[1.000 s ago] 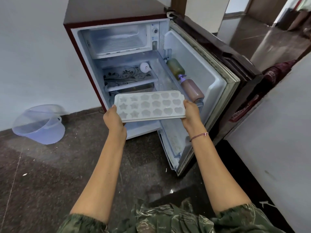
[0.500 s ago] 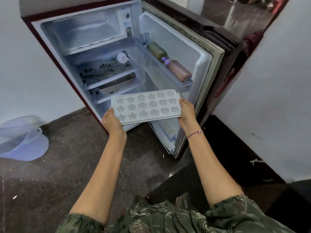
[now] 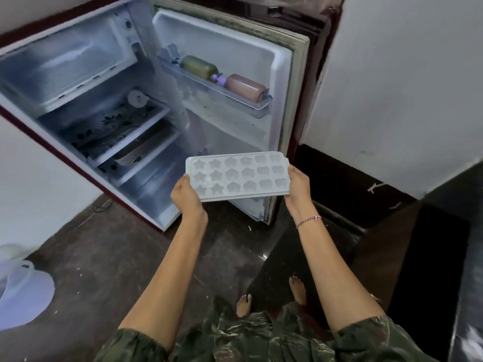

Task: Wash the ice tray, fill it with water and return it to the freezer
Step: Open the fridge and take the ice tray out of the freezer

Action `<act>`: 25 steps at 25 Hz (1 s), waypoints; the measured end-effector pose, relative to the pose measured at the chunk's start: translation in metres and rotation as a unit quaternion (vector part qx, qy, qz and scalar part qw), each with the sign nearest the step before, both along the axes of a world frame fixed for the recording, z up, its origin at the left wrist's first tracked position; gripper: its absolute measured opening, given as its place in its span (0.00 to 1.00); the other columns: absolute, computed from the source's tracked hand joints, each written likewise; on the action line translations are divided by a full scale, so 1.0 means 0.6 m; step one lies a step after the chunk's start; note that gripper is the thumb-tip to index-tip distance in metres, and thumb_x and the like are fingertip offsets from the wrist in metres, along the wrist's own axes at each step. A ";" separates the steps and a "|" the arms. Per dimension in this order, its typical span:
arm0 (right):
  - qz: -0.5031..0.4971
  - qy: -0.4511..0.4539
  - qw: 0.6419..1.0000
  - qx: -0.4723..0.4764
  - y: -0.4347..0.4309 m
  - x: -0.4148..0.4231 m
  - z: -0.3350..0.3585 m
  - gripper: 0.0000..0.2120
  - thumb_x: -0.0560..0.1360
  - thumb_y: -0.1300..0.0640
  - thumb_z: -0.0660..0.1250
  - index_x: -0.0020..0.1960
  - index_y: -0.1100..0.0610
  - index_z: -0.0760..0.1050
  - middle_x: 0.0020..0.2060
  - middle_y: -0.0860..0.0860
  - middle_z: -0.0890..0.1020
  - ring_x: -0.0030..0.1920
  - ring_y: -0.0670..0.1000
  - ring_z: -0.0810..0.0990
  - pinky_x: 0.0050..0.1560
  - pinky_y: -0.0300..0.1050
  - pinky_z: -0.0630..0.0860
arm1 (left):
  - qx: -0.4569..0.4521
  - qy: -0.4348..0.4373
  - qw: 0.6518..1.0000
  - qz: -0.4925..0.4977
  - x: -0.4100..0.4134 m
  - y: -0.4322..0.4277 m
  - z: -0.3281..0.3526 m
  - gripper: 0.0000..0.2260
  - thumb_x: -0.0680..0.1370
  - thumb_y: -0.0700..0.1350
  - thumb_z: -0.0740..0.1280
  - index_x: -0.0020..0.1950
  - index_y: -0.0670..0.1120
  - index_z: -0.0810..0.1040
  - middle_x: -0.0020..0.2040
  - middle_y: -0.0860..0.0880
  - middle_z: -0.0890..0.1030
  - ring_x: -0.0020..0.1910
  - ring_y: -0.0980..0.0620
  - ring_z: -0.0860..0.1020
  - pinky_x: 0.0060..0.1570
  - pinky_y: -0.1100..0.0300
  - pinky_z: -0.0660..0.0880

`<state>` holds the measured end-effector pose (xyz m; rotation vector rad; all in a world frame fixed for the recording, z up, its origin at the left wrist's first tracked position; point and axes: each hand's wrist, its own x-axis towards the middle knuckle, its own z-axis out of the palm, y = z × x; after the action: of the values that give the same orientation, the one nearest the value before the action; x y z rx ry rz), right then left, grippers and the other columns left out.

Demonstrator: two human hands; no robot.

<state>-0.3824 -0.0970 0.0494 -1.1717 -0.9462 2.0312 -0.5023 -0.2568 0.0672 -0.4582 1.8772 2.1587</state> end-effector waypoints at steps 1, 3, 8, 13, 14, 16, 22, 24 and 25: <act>-0.018 -0.002 1.000 0.003 -0.001 0.014 -0.001 0.11 0.81 0.61 0.56 0.55 0.62 0.76 0.42 0.53 0.81 0.40 0.50 0.81 0.34 0.39 0.79 | 0.000 -0.006 1.000 -0.017 0.005 0.007 -0.004 0.13 0.79 0.43 0.61 0.35 0.47 0.73 0.37 0.51 0.77 0.37 0.54 0.76 0.41 0.58 0.74; -0.048 -0.008 0.999 0.005 0.000 0.046 -0.005 0.11 0.81 0.61 0.57 0.52 0.60 0.78 0.41 0.53 0.81 0.40 0.50 0.81 0.37 0.40 0.80 | 0.004 -0.010 0.999 -0.049 0.020 0.023 -0.011 0.14 0.79 0.43 0.62 0.33 0.47 0.71 0.34 0.51 0.75 0.35 0.54 0.74 0.39 0.58 0.73; -0.086 -0.017 0.996 0.007 0.001 0.128 -0.026 0.14 0.81 0.58 0.56 0.58 0.63 0.76 0.46 0.55 0.82 0.47 0.55 0.81 0.45 0.48 0.79 | 0.010 0.001 0.993 -0.115 0.072 0.057 -0.019 0.15 0.80 0.41 0.61 0.33 0.46 0.71 0.32 0.53 0.75 0.30 0.58 0.75 0.33 0.65 0.73; -0.161 -0.029 0.986 -0.010 0.013 0.213 -0.034 0.14 0.81 0.57 0.58 0.61 0.61 0.76 0.54 0.57 0.81 0.53 0.57 0.81 0.44 0.46 0.80 | 0.016 -0.020 0.983 -0.182 0.131 0.107 -0.019 0.12 0.80 0.41 0.62 0.36 0.46 0.73 0.36 0.52 0.77 0.34 0.56 0.76 0.36 0.63 0.76; -0.177 -0.032 0.984 -0.015 0.018 0.231 -0.035 0.14 0.81 0.57 0.58 0.62 0.61 0.76 0.55 0.57 0.81 0.54 0.57 0.81 0.45 0.46 0.80 | 0.022 -0.025 0.979 -0.200 0.144 0.119 -0.019 0.11 0.80 0.41 0.61 0.37 0.46 0.74 0.37 0.51 0.78 0.34 0.56 0.77 0.38 0.61 0.76; -0.211 -0.035 0.977 -0.015 0.026 0.269 -0.030 0.14 0.81 0.57 0.58 0.61 0.61 0.76 0.53 0.56 0.82 0.52 0.57 0.81 0.44 0.46 0.80 | 0.022 -0.028 0.970 -0.242 0.170 0.144 -0.020 0.11 0.80 0.42 0.61 0.38 0.46 0.75 0.38 0.51 0.79 0.36 0.54 0.78 0.41 0.57 0.77; -0.319 -0.039 0.947 0.002 0.045 0.367 -0.002 0.11 0.80 0.58 0.59 0.52 0.58 0.79 0.42 0.52 0.83 0.43 0.52 0.83 0.34 0.41 0.79 | 0.026 -0.046 0.935 -0.350 0.244 0.226 -0.016 0.09 0.80 0.46 0.61 0.42 0.47 0.77 0.41 0.50 0.81 0.40 0.51 0.80 0.41 0.56 0.80; -0.351 -0.034 0.936 0.003 0.052 0.395 0.004 0.11 0.81 0.59 0.58 0.52 0.58 0.79 0.41 0.52 0.83 0.41 0.51 0.82 0.32 0.39 0.78 | 0.026 -0.059 0.924 -0.377 0.267 0.255 -0.014 0.09 0.80 0.47 0.62 0.42 0.47 0.77 0.42 0.49 0.82 0.43 0.48 0.81 0.44 0.54 0.80; -0.364 -0.033 0.931 0.002 0.056 0.408 0.005 0.11 0.81 0.59 0.57 0.53 0.59 0.78 0.42 0.52 0.83 0.41 0.51 0.82 0.33 0.39 0.78 | 0.025 -0.062 0.919 -0.389 0.277 0.270 -0.014 0.09 0.80 0.48 0.63 0.42 0.47 0.77 0.43 0.49 0.82 0.45 0.47 0.81 0.46 0.51 0.80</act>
<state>-0.1374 -0.0634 0.0526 -1.3389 -0.4337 1.3919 -0.3362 -0.0951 0.0589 0.1550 1.5519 1.5836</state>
